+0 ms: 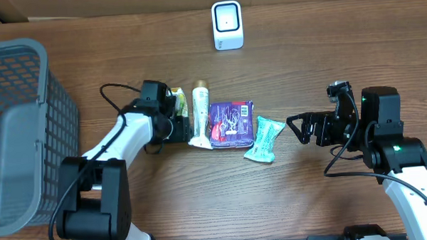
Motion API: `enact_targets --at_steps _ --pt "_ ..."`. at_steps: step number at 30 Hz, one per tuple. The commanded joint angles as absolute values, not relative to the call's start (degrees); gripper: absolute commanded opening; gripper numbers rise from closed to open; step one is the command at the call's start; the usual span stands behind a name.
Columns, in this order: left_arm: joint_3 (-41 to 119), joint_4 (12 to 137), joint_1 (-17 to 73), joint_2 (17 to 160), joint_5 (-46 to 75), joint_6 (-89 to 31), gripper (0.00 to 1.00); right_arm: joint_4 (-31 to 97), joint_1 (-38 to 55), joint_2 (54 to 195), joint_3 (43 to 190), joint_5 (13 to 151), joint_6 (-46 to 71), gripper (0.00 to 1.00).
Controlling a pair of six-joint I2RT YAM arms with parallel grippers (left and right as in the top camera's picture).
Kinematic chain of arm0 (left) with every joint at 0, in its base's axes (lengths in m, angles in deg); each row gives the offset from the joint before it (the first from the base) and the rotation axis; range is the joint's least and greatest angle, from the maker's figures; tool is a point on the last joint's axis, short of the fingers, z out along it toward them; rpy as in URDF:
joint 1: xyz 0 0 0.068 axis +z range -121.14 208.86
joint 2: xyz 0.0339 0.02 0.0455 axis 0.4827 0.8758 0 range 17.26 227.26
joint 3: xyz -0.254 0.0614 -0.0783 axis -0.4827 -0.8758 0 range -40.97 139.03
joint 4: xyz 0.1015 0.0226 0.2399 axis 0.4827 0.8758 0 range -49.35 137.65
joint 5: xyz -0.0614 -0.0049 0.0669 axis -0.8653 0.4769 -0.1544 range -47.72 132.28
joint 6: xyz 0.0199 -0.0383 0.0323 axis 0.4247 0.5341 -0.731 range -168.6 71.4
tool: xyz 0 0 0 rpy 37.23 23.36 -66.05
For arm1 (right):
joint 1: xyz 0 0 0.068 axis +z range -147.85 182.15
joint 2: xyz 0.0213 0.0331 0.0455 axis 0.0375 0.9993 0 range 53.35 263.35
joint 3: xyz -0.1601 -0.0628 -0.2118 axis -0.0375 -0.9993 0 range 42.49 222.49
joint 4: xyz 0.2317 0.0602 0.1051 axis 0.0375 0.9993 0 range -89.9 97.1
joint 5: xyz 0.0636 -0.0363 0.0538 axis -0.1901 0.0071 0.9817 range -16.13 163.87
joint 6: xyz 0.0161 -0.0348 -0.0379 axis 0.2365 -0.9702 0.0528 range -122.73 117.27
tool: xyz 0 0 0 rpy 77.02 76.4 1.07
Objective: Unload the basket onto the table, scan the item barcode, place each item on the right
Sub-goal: 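Carry the green tea pack out and set it left of the tube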
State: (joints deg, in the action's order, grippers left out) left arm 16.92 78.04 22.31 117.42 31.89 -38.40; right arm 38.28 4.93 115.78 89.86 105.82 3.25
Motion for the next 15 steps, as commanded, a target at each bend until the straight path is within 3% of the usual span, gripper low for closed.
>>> enact_targets --at_steps 1,7,15 --pt "24.8 83.1 24.0 116.5 34.6 -37.9 0.8 37.6 5.3 115.8 91.6 105.5 3.3 1.0" --pt "40.1 96.9 24.6 114.3 35.6 -38.3 0.83 37.5 5.3 115.9 91.6 105.5 7.0 1.0" --pt "54.3 104.9 24.2 108.5 32.9 -38.3 0.85 38.6 5.4 122.1 91.6 105.5 15.2 0.96"
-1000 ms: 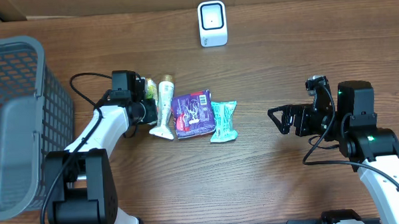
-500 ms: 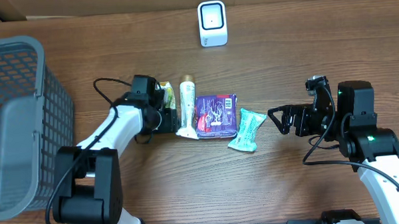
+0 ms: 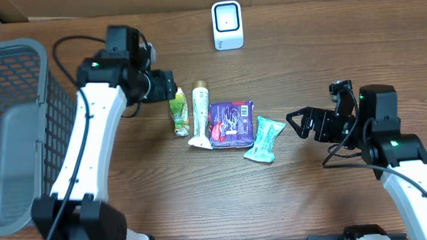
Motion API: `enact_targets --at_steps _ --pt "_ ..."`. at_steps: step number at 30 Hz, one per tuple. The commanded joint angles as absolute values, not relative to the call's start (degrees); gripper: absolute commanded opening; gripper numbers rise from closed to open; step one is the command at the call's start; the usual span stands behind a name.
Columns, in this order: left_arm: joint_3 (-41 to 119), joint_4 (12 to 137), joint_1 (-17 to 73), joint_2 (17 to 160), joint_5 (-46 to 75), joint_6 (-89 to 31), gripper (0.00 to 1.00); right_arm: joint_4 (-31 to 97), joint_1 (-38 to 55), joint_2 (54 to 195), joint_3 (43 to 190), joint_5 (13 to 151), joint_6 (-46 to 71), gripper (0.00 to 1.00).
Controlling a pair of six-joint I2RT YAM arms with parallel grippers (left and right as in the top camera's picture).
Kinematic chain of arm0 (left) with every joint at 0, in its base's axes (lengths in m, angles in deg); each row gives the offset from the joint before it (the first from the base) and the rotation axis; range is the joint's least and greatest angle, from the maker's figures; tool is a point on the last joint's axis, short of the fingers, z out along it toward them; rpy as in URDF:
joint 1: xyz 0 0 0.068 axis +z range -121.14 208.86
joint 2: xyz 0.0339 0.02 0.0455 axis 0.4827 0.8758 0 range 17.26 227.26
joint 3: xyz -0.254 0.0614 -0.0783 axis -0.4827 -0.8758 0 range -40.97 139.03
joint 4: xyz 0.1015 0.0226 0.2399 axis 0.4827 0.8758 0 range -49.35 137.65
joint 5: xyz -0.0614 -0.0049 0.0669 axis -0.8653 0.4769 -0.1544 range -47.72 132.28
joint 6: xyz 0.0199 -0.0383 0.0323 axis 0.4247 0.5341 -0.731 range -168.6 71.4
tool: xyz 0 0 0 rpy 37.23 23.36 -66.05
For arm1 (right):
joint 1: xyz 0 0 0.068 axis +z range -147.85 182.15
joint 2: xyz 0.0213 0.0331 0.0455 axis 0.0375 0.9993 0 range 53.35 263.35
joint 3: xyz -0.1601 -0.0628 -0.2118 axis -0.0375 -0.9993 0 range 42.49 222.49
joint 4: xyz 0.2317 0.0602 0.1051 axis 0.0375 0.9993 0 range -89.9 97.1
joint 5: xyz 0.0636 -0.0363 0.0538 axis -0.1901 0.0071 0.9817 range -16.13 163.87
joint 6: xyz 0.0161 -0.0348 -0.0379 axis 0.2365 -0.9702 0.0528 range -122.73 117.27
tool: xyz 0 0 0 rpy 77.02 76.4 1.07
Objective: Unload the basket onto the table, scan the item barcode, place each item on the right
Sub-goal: 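Carry the green tea pack out and set it left of the tube, then reach the right gripper to the mint-green wipes pack and grasp it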
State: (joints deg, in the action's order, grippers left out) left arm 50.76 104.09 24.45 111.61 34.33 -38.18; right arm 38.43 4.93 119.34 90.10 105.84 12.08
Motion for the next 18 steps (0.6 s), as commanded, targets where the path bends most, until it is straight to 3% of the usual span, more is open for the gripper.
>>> enact_targets --at_steps 1,3,6,7,12,18 --pt "54.9 104.9 24.2 107.7 33.0 -38.3 0.85 38.7 5.4 123.8 91.6 105.5 15.2 0.94" --pt "55.0 104.4 24.2 106.5 33.5 -38.3 0.87 38.2 5.4 126.9 91.6 105.5 15.4 0.93" --pt "55.0 104.4 24.2 106.4 33.5 -38.3 0.96 37.2 5.4 132.2 91.6 105.5 15.4 0.93" --pt "54.8 104.6 24.2 106.5 33.5 -38.3 1.0 37.1 5.4 133.9 91.6 105.8 15.3 0.88" --pt "54.8 105.9 24.2 107.7 33.5 -38.3 1.0 36.3 5.4 141.7 91.6 109.7 15.3 0.78" --pt "54.8 105.8 24.2 108.0 33.5 -38.1 1.0 35.3 6.3 145.4 91.5 110.9 14.2 0.77"
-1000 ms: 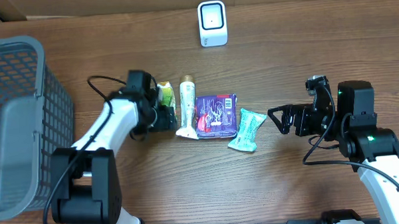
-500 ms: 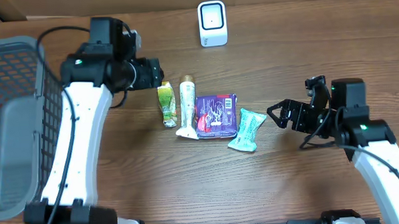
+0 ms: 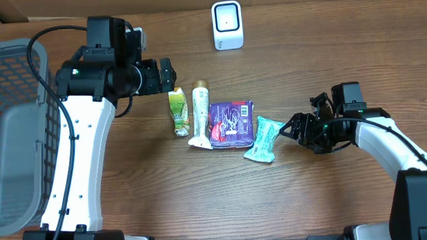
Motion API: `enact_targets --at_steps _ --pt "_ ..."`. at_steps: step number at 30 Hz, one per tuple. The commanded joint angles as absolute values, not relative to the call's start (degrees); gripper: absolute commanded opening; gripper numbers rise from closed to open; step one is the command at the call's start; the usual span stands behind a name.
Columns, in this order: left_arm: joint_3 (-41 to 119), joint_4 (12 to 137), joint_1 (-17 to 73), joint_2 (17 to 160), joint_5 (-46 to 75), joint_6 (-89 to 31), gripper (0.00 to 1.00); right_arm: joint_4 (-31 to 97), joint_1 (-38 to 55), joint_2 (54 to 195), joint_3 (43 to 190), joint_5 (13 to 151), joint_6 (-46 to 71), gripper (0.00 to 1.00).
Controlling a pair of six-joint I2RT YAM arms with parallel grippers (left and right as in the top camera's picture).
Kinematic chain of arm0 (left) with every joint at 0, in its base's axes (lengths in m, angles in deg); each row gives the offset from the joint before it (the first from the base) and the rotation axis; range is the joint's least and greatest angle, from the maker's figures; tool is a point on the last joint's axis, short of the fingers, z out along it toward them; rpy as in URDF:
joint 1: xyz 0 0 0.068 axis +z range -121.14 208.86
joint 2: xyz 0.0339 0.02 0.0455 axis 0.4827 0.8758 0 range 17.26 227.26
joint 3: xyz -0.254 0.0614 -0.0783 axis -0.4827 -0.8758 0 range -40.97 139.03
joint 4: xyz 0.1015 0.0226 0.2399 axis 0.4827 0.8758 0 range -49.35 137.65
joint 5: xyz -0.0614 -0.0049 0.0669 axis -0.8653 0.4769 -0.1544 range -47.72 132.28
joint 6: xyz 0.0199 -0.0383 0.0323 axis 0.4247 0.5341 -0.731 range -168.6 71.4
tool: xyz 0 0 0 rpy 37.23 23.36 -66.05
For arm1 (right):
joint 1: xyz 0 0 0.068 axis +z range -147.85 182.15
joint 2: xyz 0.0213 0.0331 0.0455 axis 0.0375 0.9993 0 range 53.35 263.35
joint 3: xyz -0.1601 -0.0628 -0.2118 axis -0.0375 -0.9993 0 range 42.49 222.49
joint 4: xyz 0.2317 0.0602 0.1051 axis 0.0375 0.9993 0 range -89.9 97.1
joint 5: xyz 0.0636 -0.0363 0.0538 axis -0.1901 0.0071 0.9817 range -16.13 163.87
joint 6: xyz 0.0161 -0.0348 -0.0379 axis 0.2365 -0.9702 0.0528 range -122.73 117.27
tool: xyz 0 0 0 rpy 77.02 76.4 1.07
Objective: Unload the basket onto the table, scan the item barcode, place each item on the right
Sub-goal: 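Reach the right gripper to the mint-green wipes pack and grasp it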
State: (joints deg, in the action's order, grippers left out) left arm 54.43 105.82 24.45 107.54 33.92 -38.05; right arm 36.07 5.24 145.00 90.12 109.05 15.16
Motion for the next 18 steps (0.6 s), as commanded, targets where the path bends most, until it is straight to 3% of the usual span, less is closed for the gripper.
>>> enact_targets --at_steps 1,8,18 --pt "54.8 105.8 24.2 108.0 33.5 -38.1 1.0 34.8 6.7 145.7 91.5 110.8 14.0 0.77" --pt "54.8 105.8 24.2 108.0 33.5 -38.1 0.99 30.5 9.6 147.4 91.3 109.1 13.5 0.75" --pt "54.8 106.0 24.2 108.0 33.5 -38.1 0.99 25.7 9.8 147.7 91.2 105.2 7.6 0.63"
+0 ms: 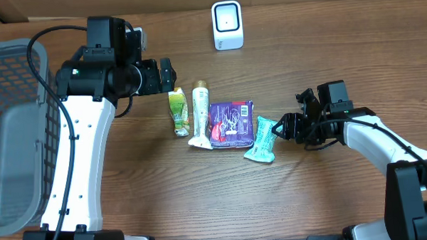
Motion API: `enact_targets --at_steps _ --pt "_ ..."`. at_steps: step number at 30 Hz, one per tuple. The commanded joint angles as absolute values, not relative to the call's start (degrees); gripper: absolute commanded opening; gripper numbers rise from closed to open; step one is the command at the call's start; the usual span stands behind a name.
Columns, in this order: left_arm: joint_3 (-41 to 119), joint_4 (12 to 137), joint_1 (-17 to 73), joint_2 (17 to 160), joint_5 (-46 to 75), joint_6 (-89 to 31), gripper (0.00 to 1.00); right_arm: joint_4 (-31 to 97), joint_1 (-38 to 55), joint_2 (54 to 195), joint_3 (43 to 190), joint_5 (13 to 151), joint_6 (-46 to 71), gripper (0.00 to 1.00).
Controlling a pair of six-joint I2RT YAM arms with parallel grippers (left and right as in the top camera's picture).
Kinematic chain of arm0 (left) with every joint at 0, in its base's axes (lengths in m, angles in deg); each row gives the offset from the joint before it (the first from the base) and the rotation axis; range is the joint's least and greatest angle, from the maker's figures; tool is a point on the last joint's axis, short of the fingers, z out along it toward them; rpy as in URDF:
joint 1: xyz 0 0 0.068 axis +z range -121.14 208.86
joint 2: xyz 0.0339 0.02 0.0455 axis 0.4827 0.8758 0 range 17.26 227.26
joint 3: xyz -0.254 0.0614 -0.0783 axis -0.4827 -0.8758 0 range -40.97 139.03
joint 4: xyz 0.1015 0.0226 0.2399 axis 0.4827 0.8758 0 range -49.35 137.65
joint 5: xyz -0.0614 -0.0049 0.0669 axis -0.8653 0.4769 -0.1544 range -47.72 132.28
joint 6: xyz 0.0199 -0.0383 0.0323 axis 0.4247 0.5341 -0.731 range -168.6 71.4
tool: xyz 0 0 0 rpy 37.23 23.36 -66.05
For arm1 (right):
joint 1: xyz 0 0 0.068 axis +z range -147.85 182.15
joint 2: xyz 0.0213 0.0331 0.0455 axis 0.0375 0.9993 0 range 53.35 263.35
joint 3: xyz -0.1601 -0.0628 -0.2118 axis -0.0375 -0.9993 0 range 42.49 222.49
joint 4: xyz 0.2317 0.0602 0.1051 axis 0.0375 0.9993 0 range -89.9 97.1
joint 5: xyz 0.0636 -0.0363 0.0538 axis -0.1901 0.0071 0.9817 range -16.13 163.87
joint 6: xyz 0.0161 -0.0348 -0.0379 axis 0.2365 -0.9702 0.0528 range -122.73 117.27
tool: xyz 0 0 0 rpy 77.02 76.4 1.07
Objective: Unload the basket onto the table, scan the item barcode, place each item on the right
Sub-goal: 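Reach the right gripper to the mint-green wipes pack and grasp it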
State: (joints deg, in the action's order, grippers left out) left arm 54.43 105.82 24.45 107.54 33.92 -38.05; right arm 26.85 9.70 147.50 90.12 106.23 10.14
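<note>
A teal packet (261, 141) lies at the right end of a row of items on the wooden table. My right gripper (278, 128) is low at the packet's upper right edge, its dark fingers open on either side of that edge. A purple packet (231, 123), a cream tube (200, 112) and a green packet (178, 112) make up the rest of the row. The white scanner (228, 25) stands at the back centre. My left gripper (168, 75) hangs open, raised just above and left of the green packet.
A grey mesh basket (14, 127) fills the left side of the table. The left arm's white links stretch along the table's left part beside the basket. Bare wood lies between the scanner and the row.
My right gripper has moved a little left, from just right of the teal packet to its upper right edge. The left arm and the items have not moved.
At first my left gripper was low at the green packet and the right gripper hung open well right of the row. The left arm then rose and held open above the green packet. The right gripper came down and now reaches the teal packet.
</note>
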Motion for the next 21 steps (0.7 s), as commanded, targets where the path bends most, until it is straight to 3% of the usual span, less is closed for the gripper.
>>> enact_targets --at_steps 1,5,12,21 --pt "54.8 106.0 24.2 108.0 33.5 -38.1 1.0 24.9 9.8 147.7 91.2 105.2 7.6 0.63" --pt "54.8 105.8 24.2 108.0 33.5 -38.1 1.0 23.1 9.9 147.7 91.2 105.2 6.8 0.64" --pt "54.8 105.1 24.2 108.0 34.1 -38.4 1.0 21.3 10.0 148.4 91.2 105.5 1.8 0.75" --pt "54.8 105.2 24.2 108.0 36.4 -38.3 0.99 19.5 10.0 153.6 91.2 108.5 -3.2 0.73"
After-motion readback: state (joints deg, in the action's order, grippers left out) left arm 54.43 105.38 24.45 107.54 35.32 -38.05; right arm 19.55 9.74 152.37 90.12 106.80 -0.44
